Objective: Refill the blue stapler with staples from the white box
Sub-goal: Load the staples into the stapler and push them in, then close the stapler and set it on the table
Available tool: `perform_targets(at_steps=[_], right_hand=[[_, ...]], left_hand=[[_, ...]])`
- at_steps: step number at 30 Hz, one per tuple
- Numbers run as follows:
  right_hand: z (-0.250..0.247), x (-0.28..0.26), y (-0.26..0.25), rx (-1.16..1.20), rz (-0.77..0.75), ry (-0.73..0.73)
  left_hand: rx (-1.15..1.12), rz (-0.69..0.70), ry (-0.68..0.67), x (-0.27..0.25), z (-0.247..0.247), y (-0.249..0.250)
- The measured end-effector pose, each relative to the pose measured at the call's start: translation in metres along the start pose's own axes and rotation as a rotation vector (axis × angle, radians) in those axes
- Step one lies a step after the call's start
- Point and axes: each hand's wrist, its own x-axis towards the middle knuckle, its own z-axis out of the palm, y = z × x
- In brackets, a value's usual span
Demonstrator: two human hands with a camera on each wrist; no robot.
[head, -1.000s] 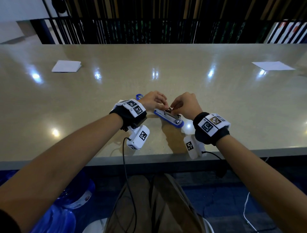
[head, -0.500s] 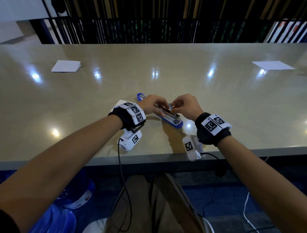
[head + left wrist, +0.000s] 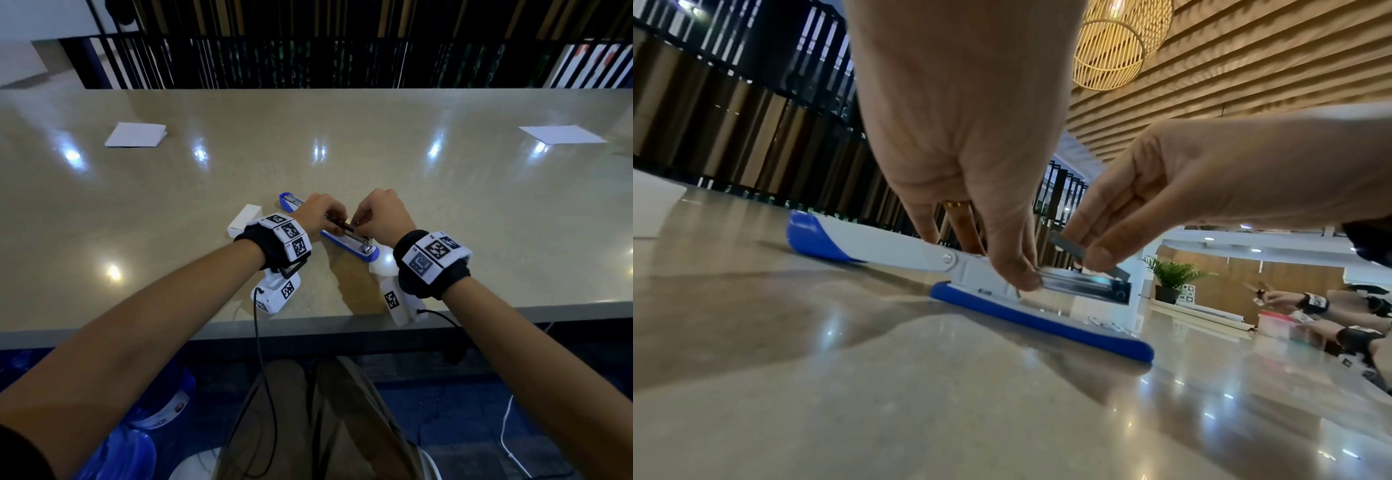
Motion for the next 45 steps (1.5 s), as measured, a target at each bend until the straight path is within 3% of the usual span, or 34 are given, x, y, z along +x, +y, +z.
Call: perform_targets(at_steps=[27,29,34,37,40,43,45], right_hand=[[0.001,0.009,-0.011,-0.131,0.072,-0.09],[0.001,0.008,-0.01,-0.128,0.075,-0.096],[-0.003,0.006,-0.006,-0.101,0.095,-0.16],[-0.004,0.005,-0.005,-0.079,0.107,-0.165],[-0.002,0.004,-0.003,-0.054,0.109,-0.135],[-0.001,0.003,-0.001,-0.019,0.111,-0.126],[-0.002,0.002,0.001,0.024,0.115,-0.126]], left_hand=[[0.008,0.013,-0.031,-0.001,0.002,-0.004],[0.079,0.014,-0.063,-0.002,-0.002,-0.009],[0.506,-0.079,-0.112,-0.001,-0.028,-0.039],[0.619,-0.162,-0.101,-0.003,-0.04,-0.055],[0.703,-0.16,-0.099,-0.006,-0.049,-0.061],[0.604,-0.122,-0.088,-0.006,-0.068,-0.054],[0.365,-0.058,-0.024,-0.003,-0.084,-0.047]])
